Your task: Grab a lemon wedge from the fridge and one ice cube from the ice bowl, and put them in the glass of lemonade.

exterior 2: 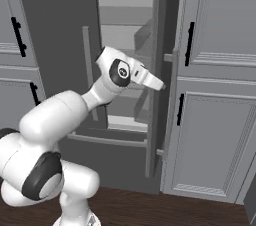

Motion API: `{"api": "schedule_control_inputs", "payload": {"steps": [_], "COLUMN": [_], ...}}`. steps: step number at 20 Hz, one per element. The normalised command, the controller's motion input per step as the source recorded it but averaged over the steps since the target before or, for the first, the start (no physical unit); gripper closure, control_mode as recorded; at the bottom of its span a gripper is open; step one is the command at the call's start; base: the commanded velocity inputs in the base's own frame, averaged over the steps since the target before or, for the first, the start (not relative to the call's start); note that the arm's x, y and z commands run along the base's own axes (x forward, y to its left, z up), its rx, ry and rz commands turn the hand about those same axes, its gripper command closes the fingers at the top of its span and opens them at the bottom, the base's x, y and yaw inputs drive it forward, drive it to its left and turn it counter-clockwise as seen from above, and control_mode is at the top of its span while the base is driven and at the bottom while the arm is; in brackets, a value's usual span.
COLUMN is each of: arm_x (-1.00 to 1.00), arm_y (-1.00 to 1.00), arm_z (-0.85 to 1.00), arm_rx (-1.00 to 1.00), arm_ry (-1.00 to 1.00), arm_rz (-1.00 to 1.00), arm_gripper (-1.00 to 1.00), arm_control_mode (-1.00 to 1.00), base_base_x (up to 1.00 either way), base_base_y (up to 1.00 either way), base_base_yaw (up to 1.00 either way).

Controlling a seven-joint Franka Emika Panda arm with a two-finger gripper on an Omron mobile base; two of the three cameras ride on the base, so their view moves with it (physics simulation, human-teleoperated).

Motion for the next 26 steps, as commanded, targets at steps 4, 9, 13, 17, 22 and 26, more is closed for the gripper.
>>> {"api": "schedule_control_inputs", "payload": {"steps": [4,9,13,17,22,26], "arm_x": [0.0,0.0,0.0,0.0,-0.42,-0.48], "arm_y": [-0.14,-0.64,-0.77,-0.43,-0.03,0.08], "arm_z": [0.0,0.0,0.07,0.26,0.63,0.75], "arm_rx": [0.0,0.0,0.0,0.0,0.0,0.0], "arm_ry": [-0.18,-0.03,0.0,0.01,0.0,0.0], "arm_rz": [0.0,0.0,0.0,0.0,0.01,0.03], "arm_gripper": [-1.0,-1.0,-1.0,-1.0,-1.0,-1.0], "arm_control_mode": [-1.0,-1.0,-1.0,-1.0,-1.0,-1.0], "base_base_x": [0.0,0.0,0.0,0.0,0.0,0.0], "base_base_y": [0.0,0.0,0.0,0.0,0.0,0.0], "base_base_yaw": [0.0,0.0,0.0,0.0,0.0,0.0]}}
